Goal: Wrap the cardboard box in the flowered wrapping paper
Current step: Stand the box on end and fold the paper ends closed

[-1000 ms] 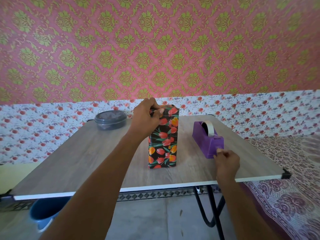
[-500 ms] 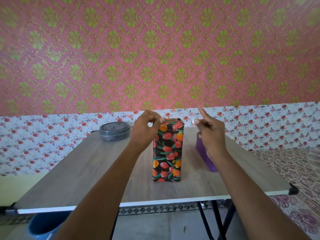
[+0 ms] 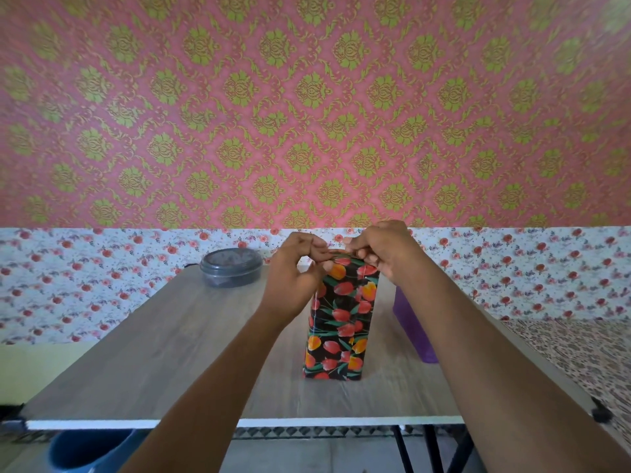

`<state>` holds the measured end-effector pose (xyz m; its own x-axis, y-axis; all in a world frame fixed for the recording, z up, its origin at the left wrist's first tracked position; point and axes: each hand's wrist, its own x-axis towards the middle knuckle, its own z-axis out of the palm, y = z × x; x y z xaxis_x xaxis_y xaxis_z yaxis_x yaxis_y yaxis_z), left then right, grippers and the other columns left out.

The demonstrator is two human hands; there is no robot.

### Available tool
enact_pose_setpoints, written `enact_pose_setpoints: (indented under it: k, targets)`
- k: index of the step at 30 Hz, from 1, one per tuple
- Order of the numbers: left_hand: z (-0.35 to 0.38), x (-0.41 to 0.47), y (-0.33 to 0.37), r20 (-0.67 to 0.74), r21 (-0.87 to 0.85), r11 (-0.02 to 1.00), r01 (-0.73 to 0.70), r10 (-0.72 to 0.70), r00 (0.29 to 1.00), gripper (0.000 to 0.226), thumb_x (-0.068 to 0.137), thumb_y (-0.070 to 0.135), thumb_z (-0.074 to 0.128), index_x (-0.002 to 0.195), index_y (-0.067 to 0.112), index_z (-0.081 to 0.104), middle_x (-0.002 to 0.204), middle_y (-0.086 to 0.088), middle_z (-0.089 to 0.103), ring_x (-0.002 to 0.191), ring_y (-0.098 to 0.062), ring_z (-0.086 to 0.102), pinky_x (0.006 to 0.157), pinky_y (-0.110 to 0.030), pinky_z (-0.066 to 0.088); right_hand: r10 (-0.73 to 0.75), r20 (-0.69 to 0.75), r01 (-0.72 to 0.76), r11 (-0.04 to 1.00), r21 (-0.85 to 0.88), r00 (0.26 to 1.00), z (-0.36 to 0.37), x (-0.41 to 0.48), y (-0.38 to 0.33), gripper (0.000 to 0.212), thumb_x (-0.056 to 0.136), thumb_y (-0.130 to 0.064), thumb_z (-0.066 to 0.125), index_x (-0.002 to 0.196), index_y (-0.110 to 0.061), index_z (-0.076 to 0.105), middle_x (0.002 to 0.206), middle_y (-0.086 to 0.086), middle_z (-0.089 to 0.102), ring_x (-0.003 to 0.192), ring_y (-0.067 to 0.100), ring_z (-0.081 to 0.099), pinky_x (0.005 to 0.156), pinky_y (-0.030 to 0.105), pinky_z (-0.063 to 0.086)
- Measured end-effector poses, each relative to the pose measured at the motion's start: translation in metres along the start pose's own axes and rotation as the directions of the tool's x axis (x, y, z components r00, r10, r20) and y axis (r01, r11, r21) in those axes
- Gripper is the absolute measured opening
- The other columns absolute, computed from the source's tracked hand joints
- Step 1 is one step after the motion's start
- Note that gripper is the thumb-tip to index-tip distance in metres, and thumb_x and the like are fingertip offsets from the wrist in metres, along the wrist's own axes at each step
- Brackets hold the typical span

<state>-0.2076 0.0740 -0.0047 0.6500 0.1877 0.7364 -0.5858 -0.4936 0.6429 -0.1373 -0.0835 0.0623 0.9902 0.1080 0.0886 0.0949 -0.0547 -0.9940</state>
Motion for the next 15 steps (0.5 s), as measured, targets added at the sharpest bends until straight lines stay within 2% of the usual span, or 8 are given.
enact_pose_setpoints:
  k: [3, 6, 9, 12, 14, 15]
  targets:
    - [0.002, 0.0, 0.004, -0.036, 0.023, 0.999, 0.031, -0.03, 0.999, 0.009, 0.078, 0.001, 0.08, 0.074, 0.003, 0.073, 0.111, -0.003, 0.061, 0.112, -0.016, 0.06, 0.101, -0.043, 0.045, 0.016, 0.018, -0.015, 0.996, -0.089, 1.0, 0.001, -0.001, -0.005, 0.008, 0.08, 0.017, 0.07, 0.086, 0.014, 0.066, 0.07, 0.02, 0.073, 0.032, 0.011, 0.043, 0.034, 0.02, 0.03]
    - [0.004, -0.001, 0.005, -0.035, -0.001, 0.997, 0.079, -0.079, 0.996, 0.009, 0.078, 0.0, 0.08, 0.074, 0.004, 0.073, 0.107, -0.005, 0.062, 0.108, -0.017, 0.06, 0.099, -0.04, 0.046, 0.038, 0.03, -0.034, 0.988, -0.149, 0.999, 0.002, 0.0, -0.008, 0.009, 0.077, 0.019, 0.071, 0.078, 0.011, 0.066, 0.084, 0.025, 0.075, 0.035, 0.012, 0.044, 0.034, 0.021, 0.029]
    - [0.004, -0.004, 0.005, -0.05, -0.032, 0.995, 0.09, -0.092, 0.995, 0.015, 0.08, 0.002, 0.08, 0.076, 0.014, 0.072, 0.097, -0.003, 0.067, 0.098, -0.014, 0.064, 0.092, -0.036, 0.05, 0.043, 0.027, -0.037, 0.98, -0.194, 0.999, 0.005, 0.002, -0.009, 0.012, 0.074, 0.018, 0.075, 0.08, 0.012, 0.066, 0.083, 0.025, 0.071, 0.035, 0.012, 0.044, 0.033, 0.02, 0.028]
    - [0.002, -0.004, 0.005, -0.055, -0.027, 0.993, 0.111, -0.112, 0.992, 0.013, 0.081, 0.007, 0.081, 0.081, 0.019, 0.074, 0.093, -0.001, 0.068, 0.096, -0.016, 0.066, 0.091, -0.042, 0.053, 0.05, 0.034, -0.041, 0.973, -0.226, 0.998, 0.006, 0.007, -0.01, 0.017, 0.075, 0.016, 0.077, 0.089, 0.017, 0.068, 0.086, 0.026, 0.072, 0.034, 0.012, 0.043, 0.033, 0.019, 0.028]
    - [0.001, -0.003, 0.006, -0.063, -0.01, 0.991, 0.131, -0.132, 0.989, 0.019, 0.082, 0.009, 0.081, 0.078, 0.026, 0.071, 0.091, 0.001, 0.068, 0.095, -0.016, 0.066, 0.092, -0.046, 0.053, 0.059, 0.049, -0.045, 0.968, -0.246, 0.997, 0.006, 0.008, -0.012, 0.014, 0.075, 0.015, 0.075, 0.088, 0.017, 0.069, 0.096, 0.029, 0.074, 0.035, 0.012, 0.044, 0.033, 0.019, 0.029]
    - [0.002, -0.003, 0.007, -0.062, -0.005, 0.991, 0.137, -0.137, 0.989, 0.022, 0.082, 0.01, 0.081, 0.077, 0.028, 0.07, 0.091, 0.002, 0.067, 0.094, -0.015, 0.065, 0.092, -0.047, 0.053, 0.065, 0.058, -0.048, 0.965, -0.257, 0.996, 0.006, 0.008, -0.013, 0.012, 0.075, 0.014, 0.074, 0.086, 0.017, 0.069, 0.094, 0.029, 0.075, 0.035, 0.012, 0.044, 0.033, 0.019, 0.029]
